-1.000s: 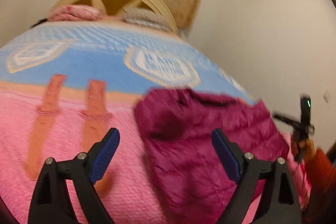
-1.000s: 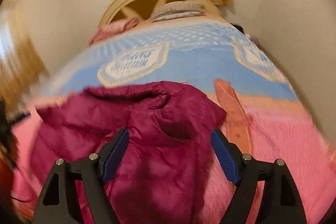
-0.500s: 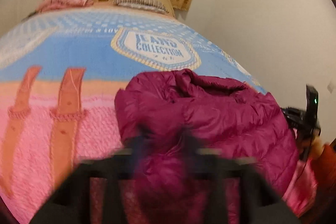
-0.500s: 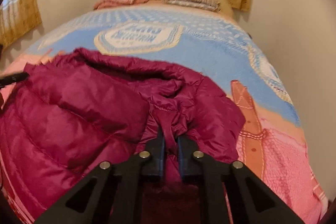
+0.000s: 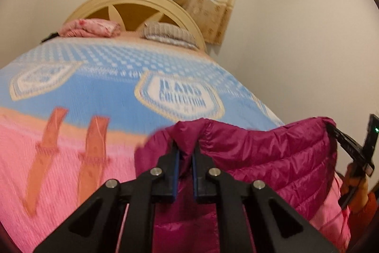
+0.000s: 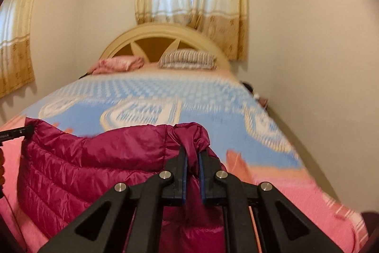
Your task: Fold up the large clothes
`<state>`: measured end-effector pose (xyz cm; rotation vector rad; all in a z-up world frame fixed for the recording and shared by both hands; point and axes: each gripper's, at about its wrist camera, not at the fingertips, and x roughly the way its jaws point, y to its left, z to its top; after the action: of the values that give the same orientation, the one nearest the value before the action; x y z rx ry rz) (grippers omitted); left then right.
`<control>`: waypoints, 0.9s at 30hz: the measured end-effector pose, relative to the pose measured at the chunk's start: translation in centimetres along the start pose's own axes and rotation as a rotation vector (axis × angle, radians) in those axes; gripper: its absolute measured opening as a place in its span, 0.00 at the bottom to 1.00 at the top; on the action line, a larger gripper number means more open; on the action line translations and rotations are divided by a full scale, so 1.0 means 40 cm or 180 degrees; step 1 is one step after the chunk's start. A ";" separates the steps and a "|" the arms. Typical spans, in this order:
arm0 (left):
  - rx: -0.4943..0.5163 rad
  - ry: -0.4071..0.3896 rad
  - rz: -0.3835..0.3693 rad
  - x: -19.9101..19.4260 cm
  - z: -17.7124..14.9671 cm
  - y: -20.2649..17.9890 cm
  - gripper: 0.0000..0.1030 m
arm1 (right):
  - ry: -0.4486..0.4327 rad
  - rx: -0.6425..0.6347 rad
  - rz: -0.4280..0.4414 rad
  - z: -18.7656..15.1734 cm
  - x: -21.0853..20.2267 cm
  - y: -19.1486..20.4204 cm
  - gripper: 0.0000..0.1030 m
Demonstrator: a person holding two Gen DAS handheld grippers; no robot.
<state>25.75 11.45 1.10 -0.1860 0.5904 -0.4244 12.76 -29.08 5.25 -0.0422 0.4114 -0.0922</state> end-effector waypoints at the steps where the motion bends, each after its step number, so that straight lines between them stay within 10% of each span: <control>1: 0.0012 -0.0055 0.0057 0.014 0.027 -0.001 0.09 | -0.0034 -0.0031 -0.0048 0.024 0.021 0.004 0.07; 13: -0.0267 0.0356 0.0826 0.388 0.010 0.069 0.09 | 0.0714 0.0228 -0.0511 -0.084 0.446 -0.027 0.07; 27: -0.0628 0.0713 0.0941 0.467 -0.064 0.128 0.17 | 0.1320 0.0708 0.0006 -0.186 0.575 -0.088 0.14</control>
<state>39.95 7.74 -11.80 -0.2372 0.8674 -0.0996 30.48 -35.00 -10.50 0.1998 0.8131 -0.1453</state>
